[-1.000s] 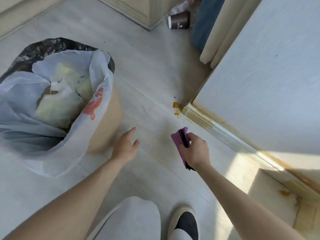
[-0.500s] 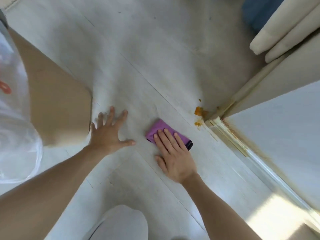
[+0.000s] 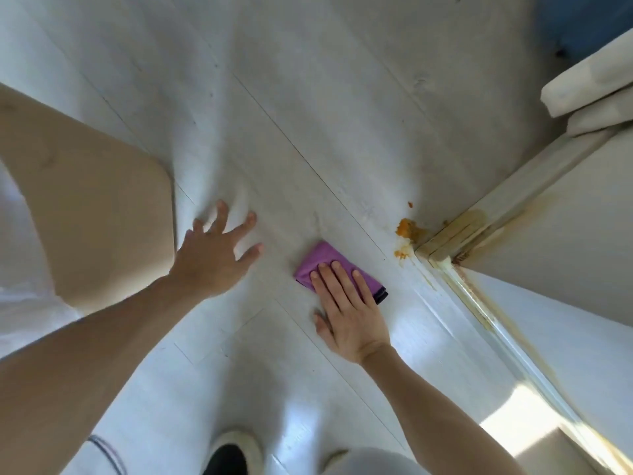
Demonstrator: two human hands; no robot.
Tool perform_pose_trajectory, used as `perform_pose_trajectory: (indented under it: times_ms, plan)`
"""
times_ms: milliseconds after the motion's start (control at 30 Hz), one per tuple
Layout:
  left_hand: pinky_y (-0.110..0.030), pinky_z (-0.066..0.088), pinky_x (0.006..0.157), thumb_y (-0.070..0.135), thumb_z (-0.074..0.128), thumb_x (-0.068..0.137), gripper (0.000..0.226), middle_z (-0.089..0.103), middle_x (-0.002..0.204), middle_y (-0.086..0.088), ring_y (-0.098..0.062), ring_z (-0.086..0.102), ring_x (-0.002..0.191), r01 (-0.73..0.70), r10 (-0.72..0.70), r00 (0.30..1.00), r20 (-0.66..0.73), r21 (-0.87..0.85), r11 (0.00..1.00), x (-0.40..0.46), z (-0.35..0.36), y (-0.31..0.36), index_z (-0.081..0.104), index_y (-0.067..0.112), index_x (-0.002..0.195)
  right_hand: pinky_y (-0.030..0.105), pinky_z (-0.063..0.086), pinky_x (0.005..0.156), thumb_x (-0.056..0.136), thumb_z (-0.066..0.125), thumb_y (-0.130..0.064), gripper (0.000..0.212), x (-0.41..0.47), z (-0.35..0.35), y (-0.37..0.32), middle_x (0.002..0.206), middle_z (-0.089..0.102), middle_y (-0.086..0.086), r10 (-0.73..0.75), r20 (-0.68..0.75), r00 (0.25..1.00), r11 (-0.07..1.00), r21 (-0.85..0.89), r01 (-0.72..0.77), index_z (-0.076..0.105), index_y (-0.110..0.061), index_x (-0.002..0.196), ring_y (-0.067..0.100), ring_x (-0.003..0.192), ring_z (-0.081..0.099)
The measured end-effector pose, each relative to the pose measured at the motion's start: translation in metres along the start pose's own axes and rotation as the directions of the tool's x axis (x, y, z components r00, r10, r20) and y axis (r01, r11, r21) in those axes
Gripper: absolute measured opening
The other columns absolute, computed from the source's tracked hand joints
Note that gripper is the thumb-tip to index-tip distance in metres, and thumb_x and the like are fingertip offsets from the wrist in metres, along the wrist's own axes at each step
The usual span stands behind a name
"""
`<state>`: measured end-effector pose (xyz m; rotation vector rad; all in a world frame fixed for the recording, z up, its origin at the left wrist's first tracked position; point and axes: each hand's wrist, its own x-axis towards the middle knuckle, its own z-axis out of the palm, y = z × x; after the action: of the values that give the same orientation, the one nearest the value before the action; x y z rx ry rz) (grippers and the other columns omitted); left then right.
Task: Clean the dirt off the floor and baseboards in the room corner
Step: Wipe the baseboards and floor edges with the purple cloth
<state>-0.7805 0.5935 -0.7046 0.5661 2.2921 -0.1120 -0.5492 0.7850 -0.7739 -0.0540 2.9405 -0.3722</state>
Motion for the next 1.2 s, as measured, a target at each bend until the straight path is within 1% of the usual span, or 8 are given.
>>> perform_pose_trajectory:
  times_ms: [100, 233, 400, 500, 567, 833, 1000, 1200]
  plan:
    - [-0.056, 0.013, 0.126, 0.080, 0.001, 0.093, 0.071, -0.004, 0.173, 0.003, -0.039, 0.017, 0.155, 0.046, -0.034, 0.989, 0.145, -0.082, 0.996, 0.004, -0.022, -0.003, 0.015, 0.054, 0.158, 0.048, 0.012, 0.128, 0.100, 0.043, -0.045, 0.077, -0.002, 0.001, 0.000, 0.170, 0.020, 0.009, 0.001, 0.010, 1.000, 1.000, 0.012, -0.001, 0.015, -0.011, 0.164, 0.026, 0.158, 0.014]
    - [-0.057, 0.013, 0.125, 0.073, -0.002, 0.097, 0.069, 0.003, 0.173, 0.003, -0.037, 0.023, 0.154, 0.065, -0.046, 0.986, 0.158, -0.114, 0.991, -0.003, -0.034, 0.005, 0.017, 0.051, 0.159, 0.046, 0.004, 0.129, 0.101, 0.040, -0.044, 0.077, 0.000, 0.002, -0.001, 0.171, 0.015, 0.007, 0.012, 0.023, 1.000, 1.000, 0.004, -0.012, 0.010, -0.012, 0.164, 0.025, 0.159, 0.007]
    - [-0.059, 0.025, 0.120, 0.059, 0.013, 0.103, 0.062, 0.036, 0.161, -0.019, -0.042, 0.043, 0.141, -0.018, 0.028, 0.991, -0.134, 0.081, 0.997, 0.000, -0.022, 0.027, 0.034, 0.038, 0.157, 0.044, 0.000, 0.129, 0.101, 0.039, -0.043, 0.073, 0.000, 0.000, -0.001, 0.171, 0.017, 0.005, 0.034, 0.011, 0.999, 0.999, 0.007, -0.034, 0.015, -0.014, 0.163, 0.023, 0.159, 0.006]
    - [-0.060, 0.035, 0.115, 0.039, 0.039, 0.107, 0.046, 0.039, 0.159, -0.013, -0.044, 0.041, 0.140, -0.215, 0.228, 0.921, -0.316, 0.077, 0.974, 0.002, 0.001, 0.038, 0.046, 0.029, 0.151, 0.044, -0.001, 0.129, 0.101, 0.039, -0.042, 0.073, -0.002, -0.001, -0.003, 0.171, 0.012, 0.005, 0.029, 0.010, 1.000, 1.000, 0.003, -0.029, 0.013, -0.014, 0.164, 0.023, 0.160, 0.003]
    - [-0.058, 0.041, 0.110, 0.033, 0.043, 0.107, 0.044, 0.039, 0.159, -0.010, -0.043, 0.041, 0.139, -0.255, 0.247, 0.888, -0.387, 0.030, 0.966, 0.005, 0.013, 0.045, 0.048, 0.027, 0.150, 0.044, 0.000, 0.129, 0.102, 0.040, -0.042, 0.073, -0.002, -0.002, -0.003, 0.171, 0.013, 0.006, 0.024, -0.005, 1.000, 1.000, 0.001, -0.024, 0.014, -0.014, 0.164, 0.023, 0.160, 0.003]
    - [-0.058, 0.040, 0.111, 0.023, 0.050, 0.105, 0.042, 0.046, 0.155, -0.011, -0.039, 0.044, 0.137, -0.314, 0.195, 0.808, -0.556, -0.126, 0.941, -0.011, 0.031, 0.048, 0.053, 0.022, 0.148, 0.042, 0.032, 0.120, 0.105, 0.052, -0.027, 0.053, 0.005, -0.022, 0.005, 0.163, 0.040, 0.003, 0.005, -0.143, 0.990, 0.993, 0.113, 0.012, 0.045, -0.016, 0.155, 0.023, 0.154, 0.031]
    - [-0.054, 0.042, 0.109, 0.024, 0.048, 0.107, 0.043, 0.047, 0.154, -0.012, -0.036, 0.047, 0.135, -0.326, 0.148, 0.810, -0.567, -0.228, 0.917, -0.024, 0.019, 0.047, 0.050, 0.021, 0.150, 0.041, 0.045, 0.106, 0.101, 0.057, -0.026, 0.051, 0.020, -0.043, 0.023, 0.155, 0.051, 0.002, -0.122, -0.076, 0.990, 0.992, 0.021, 0.124, 0.051, -0.018, 0.151, 0.026, 0.142, 0.047]
    - [-0.049, 0.043, 0.105, 0.025, 0.046, 0.108, 0.043, 0.050, 0.153, -0.010, -0.035, 0.050, 0.131, -0.319, 0.083, 0.805, -0.588, -0.311, 0.895, -0.031, 0.014, 0.040, 0.049, 0.022, 0.150, 0.044, 0.059, 0.073, 0.082, 0.064, -0.002, 0.049, 0.079, -0.076, 0.021, 0.122, 0.065, 0.006, -0.167, 0.036, 0.985, 0.986, 0.032, 0.166, 0.065, -0.010, 0.130, 0.031, 0.101, 0.059]
